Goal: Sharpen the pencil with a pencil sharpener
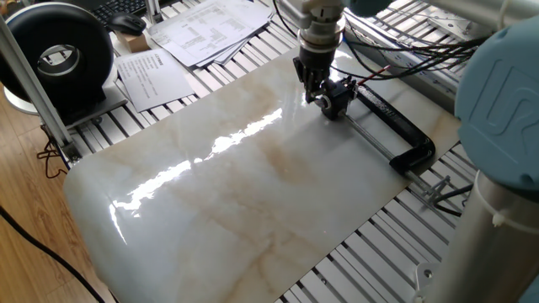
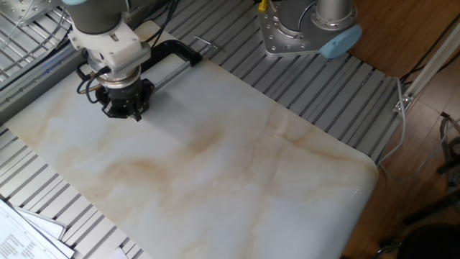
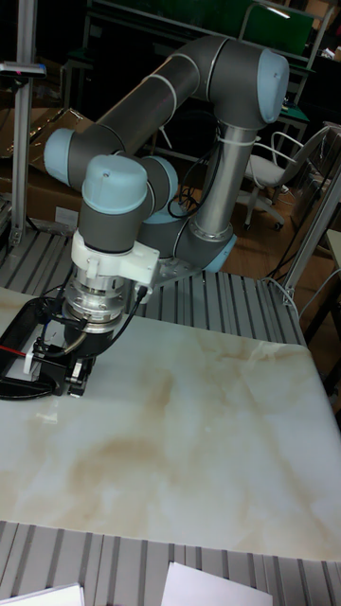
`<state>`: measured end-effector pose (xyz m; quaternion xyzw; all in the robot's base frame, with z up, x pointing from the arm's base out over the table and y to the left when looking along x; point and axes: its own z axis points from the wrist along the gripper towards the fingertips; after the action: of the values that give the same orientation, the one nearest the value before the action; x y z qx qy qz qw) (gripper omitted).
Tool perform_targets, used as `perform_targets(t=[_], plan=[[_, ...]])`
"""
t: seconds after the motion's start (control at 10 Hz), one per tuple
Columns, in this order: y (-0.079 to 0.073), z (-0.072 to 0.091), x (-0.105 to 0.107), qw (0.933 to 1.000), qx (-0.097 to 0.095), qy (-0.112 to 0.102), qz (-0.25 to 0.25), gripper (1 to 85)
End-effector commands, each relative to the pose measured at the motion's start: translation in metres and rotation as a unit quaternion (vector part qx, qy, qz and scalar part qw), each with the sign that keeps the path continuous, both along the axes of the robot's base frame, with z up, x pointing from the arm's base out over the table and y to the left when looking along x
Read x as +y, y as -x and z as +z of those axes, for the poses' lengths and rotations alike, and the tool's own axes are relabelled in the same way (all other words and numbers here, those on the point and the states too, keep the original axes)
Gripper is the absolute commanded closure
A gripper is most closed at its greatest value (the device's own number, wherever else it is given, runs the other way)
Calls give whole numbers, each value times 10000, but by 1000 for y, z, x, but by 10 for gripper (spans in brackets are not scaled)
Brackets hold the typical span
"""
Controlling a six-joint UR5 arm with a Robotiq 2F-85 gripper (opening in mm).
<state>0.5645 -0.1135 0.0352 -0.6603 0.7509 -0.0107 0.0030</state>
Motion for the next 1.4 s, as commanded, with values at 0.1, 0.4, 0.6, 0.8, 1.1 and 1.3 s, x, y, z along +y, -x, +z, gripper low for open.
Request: perform_targets(t=[0.1, 0.4, 0.6, 0.8, 1.1, 1.3], plan=[[-3, -16, 16, 9998, -132, -116, -129, 843], [9, -25, 28, 9989, -120, -263, -368, 843], [18, -19, 21, 9989, -107, -187, -405, 843], [11, -8, 13, 9994, -173, -54, -288, 843], [-12, 3, 7, 9997, -233, 93, -62, 843], [-19, 5, 12, 9997, -224, 11, -18, 843]])
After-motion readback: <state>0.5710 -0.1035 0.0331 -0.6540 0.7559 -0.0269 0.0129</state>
